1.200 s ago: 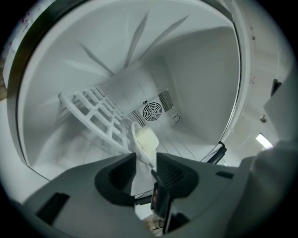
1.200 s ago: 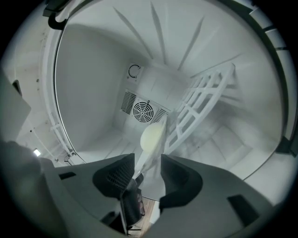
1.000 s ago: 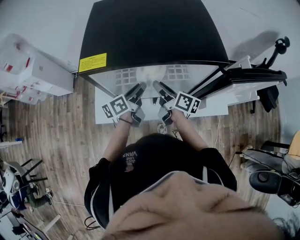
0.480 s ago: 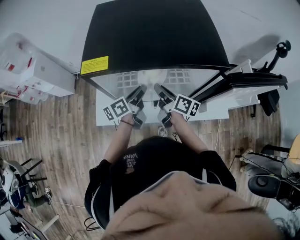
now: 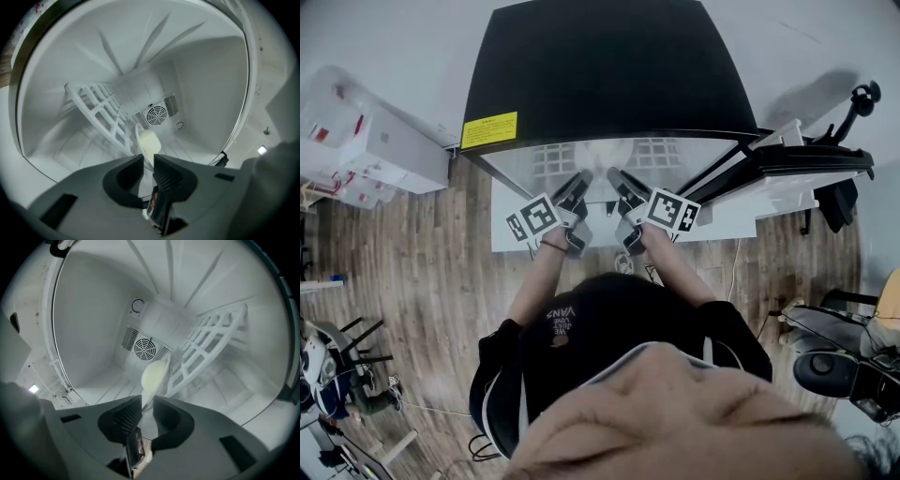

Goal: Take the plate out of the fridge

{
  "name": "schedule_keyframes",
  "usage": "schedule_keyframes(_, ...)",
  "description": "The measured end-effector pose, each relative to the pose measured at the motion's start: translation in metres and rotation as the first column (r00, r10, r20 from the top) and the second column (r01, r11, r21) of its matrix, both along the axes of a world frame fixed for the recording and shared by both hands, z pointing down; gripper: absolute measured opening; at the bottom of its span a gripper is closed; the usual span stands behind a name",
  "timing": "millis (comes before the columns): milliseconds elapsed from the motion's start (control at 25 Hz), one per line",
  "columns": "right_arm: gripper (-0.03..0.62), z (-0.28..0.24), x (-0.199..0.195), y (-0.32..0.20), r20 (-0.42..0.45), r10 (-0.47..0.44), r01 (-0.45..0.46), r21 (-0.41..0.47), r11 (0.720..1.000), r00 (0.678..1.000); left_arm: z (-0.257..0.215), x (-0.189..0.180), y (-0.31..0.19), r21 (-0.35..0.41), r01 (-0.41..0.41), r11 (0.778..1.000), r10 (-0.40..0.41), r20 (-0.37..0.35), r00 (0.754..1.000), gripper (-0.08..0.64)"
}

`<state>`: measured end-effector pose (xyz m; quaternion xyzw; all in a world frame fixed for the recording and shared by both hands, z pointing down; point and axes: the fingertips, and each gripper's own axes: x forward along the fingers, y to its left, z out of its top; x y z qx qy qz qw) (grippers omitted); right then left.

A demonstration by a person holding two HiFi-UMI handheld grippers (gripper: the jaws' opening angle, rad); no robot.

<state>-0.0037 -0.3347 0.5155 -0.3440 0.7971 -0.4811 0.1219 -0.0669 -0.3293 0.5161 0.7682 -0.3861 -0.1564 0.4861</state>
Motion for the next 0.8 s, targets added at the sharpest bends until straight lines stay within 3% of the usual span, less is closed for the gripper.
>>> schedule_keyframes(800, 0.083, -0.004, 0.002, 0.014, -0.020, 0.006, -0.005, 0.023, 1.000, 1.000, -0.005, 0.002, 0.013, 0.016, -0.012, 1.000, 0.012, 0.005, 1.000, 0.071)
